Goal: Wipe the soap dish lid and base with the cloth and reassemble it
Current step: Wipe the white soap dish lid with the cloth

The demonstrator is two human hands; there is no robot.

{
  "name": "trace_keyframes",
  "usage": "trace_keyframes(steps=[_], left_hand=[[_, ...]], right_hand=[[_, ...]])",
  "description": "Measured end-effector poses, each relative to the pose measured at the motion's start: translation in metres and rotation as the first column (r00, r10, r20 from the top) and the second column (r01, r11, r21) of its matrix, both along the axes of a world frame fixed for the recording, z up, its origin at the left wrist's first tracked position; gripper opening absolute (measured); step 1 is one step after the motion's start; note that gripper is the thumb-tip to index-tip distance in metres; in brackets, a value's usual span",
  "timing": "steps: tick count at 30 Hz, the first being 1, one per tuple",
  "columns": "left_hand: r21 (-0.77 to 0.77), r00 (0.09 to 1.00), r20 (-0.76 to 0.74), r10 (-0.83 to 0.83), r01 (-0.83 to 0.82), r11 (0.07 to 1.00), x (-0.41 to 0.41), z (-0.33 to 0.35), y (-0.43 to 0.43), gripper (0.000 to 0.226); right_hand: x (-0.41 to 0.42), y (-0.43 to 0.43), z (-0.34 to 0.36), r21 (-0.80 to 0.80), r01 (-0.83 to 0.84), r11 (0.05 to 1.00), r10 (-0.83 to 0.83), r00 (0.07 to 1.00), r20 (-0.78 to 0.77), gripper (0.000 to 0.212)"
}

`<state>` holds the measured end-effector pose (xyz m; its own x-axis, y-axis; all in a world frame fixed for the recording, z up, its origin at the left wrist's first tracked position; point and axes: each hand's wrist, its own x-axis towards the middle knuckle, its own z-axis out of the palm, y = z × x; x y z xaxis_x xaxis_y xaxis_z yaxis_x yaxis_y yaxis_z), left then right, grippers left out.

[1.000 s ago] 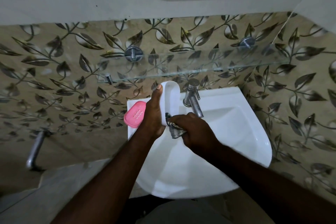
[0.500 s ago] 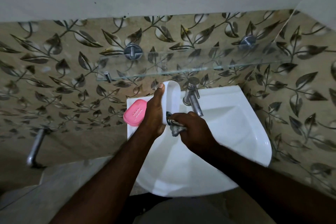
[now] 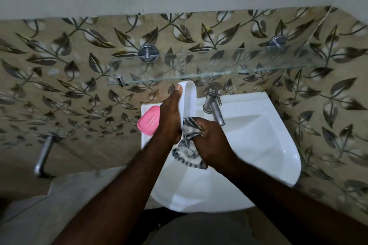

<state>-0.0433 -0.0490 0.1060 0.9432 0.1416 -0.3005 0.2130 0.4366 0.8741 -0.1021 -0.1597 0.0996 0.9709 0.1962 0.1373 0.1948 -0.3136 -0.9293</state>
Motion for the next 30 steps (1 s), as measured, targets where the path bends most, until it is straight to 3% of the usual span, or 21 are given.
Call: trace_keyframes(steps=[1, 3, 5, 7, 11, 14, 16, 19, 21, 23, 25, 27, 30], left_hand=[[0.007, 1.000, 0.012, 0.005, -0.005, 1.000, 0.000, 0.000, 0.001, 0.061], [-0.003, 1.000, -0.026, -0.012, 0.012, 1.000, -0.003, -0.002, 0.002, 0.065], [-0.056, 0.993, -0.100, -0.065, 0.060, 0.997, -0.006, -0.006, 0.002, 0.076], [-0.097, 0.977, -0.174, -0.123, 0.107, 0.990, -0.008, -0.006, 0.003, 0.070], [-0.235, 0.960, -0.174, -0.219, 0.175, 0.956, -0.010, -0.001, 0.012, 0.052], [-0.285, 0.979, -0.080, -0.185, 0.155, 0.946, -0.019, -0.006, 0.011, 0.045], [-0.245, 0.984, -0.054, -0.171, 0.153, 0.957, -0.029, -0.008, 0.007, 0.043], [-0.197, 0.991, -0.058, -0.123, 0.109, 0.974, -0.042, 0.006, -0.001, 0.050], [-0.182, 1.000, -0.005, -0.026, 0.025, 0.983, -0.044, 0.011, 0.000, 0.043], [-0.254, 0.999, 0.019, -0.045, 0.049, 0.966, -0.044, 0.012, 0.001, 0.055], [-0.282, 0.999, 0.009, -0.034, 0.036, 0.959, -0.045, 0.011, 0.003, 0.056], [-0.305, 1.000, 0.001, -0.032, 0.030, 0.952, -0.043, 0.009, 0.004, 0.047], [-0.307, 1.000, 0.001, -0.019, 0.019, 0.952, -0.044, 0.010, 0.000, 0.056]], right_hand=[[-0.003, -0.004, -0.001, -0.068, -0.001, 0.998, 0.009, 0.992, 0.128, 0.029], [0.000, -0.019, -0.013, -0.368, -0.010, 0.930, 0.145, 0.930, 0.339, 0.043], [0.011, -0.034, -0.024, -0.575, -0.043, 0.817, 0.275, 0.905, 0.324, 0.055], [0.014, -0.038, -0.025, -0.628, -0.053, 0.776, 0.297, 0.910, 0.290, 0.057], [0.014, -0.030, -0.022, -0.584, -0.085, 0.808, 0.280, 0.926, 0.254, 0.042], [0.015, -0.018, -0.007, -0.378, -0.087, 0.922, 0.149, 0.979, 0.139, 0.014], [0.014, -0.005, 0.002, -0.200, -0.052, 0.978, 0.058, 0.998, 0.028, 0.023], [0.006, 0.011, 0.000, -0.130, -0.021, 0.991, 0.021, 1.000, -0.001, 0.016], [-0.005, 0.011, -0.004, -0.161, -0.067, 0.985, 0.077, 0.996, 0.054, 0.008], [-0.009, 0.003, -0.012, -0.328, -0.131, 0.936, 0.211, 0.951, 0.224, 0.030], [0.000, -0.008, -0.016, -0.505, -0.111, 0.856, 0.271, 0.928, 0.256, 0.052], [0.009, -0.014, -0.018, -0.539, -0.034, 0.842, 0.189, 0.954, 0.234, 0.054], [0.002, -0.001, -0.006, -0.403, 0.026, 0.915, 0.029, 0.991, 0.129, 0.031]])
